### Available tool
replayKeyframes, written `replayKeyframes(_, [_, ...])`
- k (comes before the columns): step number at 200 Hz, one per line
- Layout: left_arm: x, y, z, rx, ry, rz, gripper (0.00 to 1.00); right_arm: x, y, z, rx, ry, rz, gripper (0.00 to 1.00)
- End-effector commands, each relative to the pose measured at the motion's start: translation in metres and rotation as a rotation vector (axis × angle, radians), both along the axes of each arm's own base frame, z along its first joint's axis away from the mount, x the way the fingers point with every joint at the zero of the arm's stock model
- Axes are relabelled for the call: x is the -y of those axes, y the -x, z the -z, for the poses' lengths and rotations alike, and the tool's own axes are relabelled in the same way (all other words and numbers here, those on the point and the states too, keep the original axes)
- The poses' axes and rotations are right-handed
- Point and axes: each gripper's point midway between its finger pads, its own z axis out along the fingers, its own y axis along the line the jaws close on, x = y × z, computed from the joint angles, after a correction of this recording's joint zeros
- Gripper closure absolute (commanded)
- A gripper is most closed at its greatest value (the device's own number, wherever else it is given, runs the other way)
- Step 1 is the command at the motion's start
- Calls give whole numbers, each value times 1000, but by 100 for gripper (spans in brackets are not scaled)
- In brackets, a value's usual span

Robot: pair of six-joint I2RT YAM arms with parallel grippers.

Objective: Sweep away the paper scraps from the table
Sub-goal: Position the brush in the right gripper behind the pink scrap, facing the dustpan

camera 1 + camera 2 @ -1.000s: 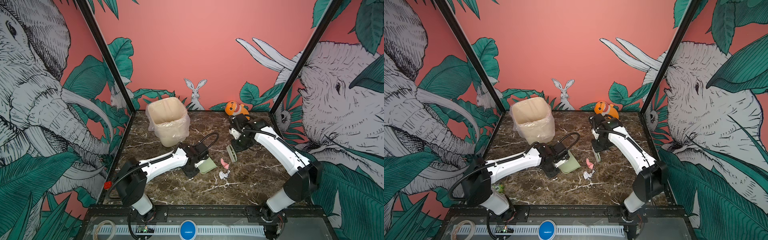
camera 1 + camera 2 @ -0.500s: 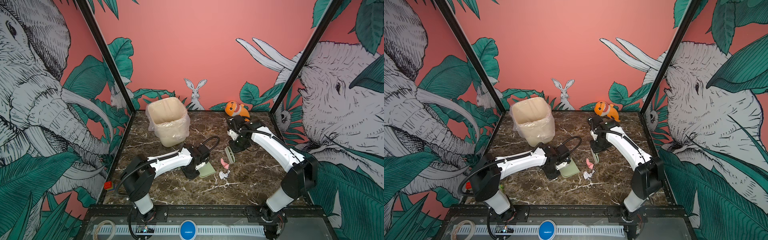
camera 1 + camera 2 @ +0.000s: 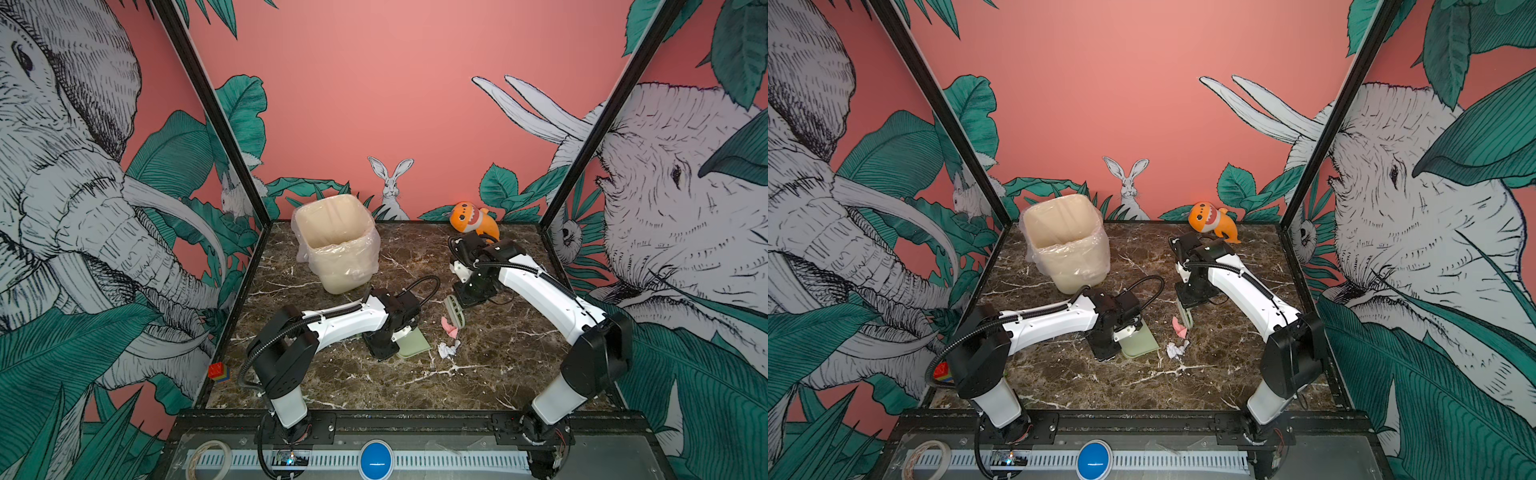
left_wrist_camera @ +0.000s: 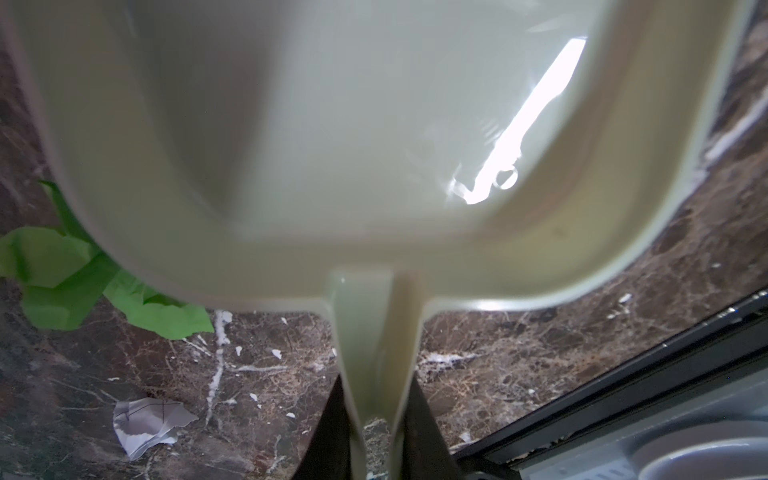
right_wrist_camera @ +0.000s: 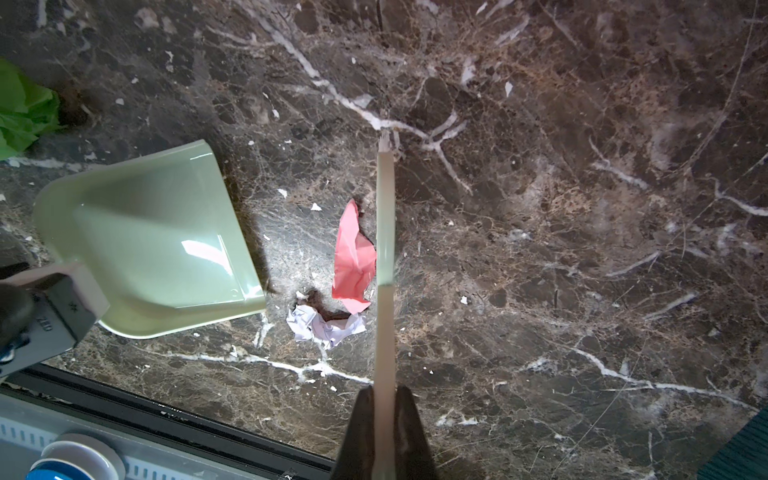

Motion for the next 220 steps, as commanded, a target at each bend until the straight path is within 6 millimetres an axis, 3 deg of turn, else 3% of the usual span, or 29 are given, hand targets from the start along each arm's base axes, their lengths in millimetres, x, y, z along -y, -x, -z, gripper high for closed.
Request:
replayKeyframes(1, [5, -3, -3, 13, 13, 15, 86, -8, 1, 2, -13, -7, -3, 100])
replayKeyframes(126, [4, 3, 1, -5, 27, 33, 86, -38, 5, -9, -9, -97, -28, 100])
replayKeyframes(184, [2, 11, 1, -20, 32, 60, 86, 9, 7, -22, 36, 58, 4, 100])
replayKeyframes(220, [3, 18, -1, -34, 47, 76, 86, 11, 14, -8, -8, 57, 12, 100])
